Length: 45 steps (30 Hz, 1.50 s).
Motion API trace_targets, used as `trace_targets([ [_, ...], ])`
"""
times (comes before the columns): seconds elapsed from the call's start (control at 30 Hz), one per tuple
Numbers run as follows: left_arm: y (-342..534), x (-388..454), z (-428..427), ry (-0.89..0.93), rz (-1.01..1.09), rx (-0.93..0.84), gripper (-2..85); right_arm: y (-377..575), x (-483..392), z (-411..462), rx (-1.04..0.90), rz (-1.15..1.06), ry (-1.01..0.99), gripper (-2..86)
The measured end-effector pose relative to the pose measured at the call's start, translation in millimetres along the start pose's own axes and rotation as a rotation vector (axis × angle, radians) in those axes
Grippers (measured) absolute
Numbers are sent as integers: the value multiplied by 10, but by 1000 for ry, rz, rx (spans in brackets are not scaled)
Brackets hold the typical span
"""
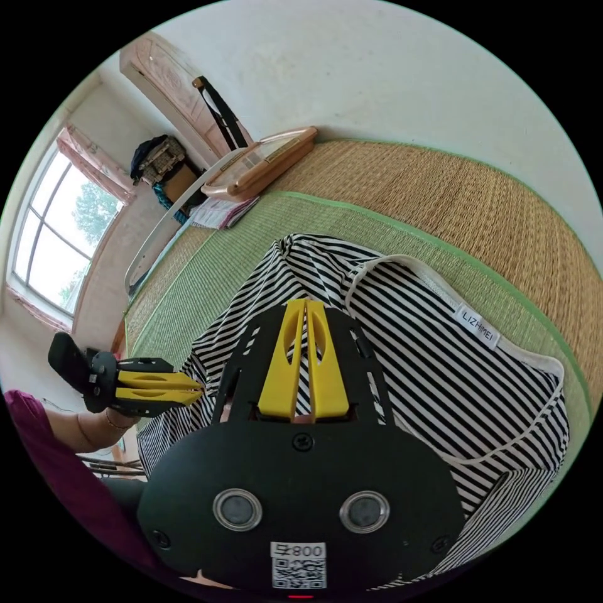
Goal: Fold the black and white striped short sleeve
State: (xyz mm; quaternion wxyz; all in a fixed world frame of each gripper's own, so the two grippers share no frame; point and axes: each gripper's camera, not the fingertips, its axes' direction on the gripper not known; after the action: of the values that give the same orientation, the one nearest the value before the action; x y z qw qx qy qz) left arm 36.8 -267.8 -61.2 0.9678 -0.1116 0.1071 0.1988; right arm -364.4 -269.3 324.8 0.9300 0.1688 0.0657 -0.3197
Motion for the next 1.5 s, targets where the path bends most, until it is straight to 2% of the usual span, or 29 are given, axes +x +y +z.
trace_targets([
  [0.07,-6,-40,204,8,-16,-77,9,82,52,-69,15,20,11,1],
  [0.2,3,-24,114,4,-27,-17,4,256,148,-197,9,27,10,1],
  [0.27,-4,-18,260,9,-25,-83,3,302,236,-145,-41,39,34,1],
  [0.37,-24,-21,161,26,-36,-15,2,416,372,-351,-16,77,-17,1],
  [0.53,-237,-64,138,-2,-15,33,1,834,650,-1096,83,127,125,1],
  [0.6,-411,-101,182,-9,5,55,1,1065,952,-1467,112,191,254,0],
  [0.73,-972,-236,454,2,20,70,1,1240,1492,-1879,130,304,321,0],
  [1.0,-1729,-287,1276,0,4,-90,1,1403,2279,-2167,52,419,422,-1],
  [1.33,-1707,-130,1232,-56,28,-41,1,1530,2640,-2699,68,422,343,-1],
  [1.4,-1711,-134,1324,-60,23,-89,1,1580,2700,-2812,63,427,381,0],
  [1.5,-1701,-152,1391,-57,6,-104,1,1619,2857,-3005,79,453,330,0],
])
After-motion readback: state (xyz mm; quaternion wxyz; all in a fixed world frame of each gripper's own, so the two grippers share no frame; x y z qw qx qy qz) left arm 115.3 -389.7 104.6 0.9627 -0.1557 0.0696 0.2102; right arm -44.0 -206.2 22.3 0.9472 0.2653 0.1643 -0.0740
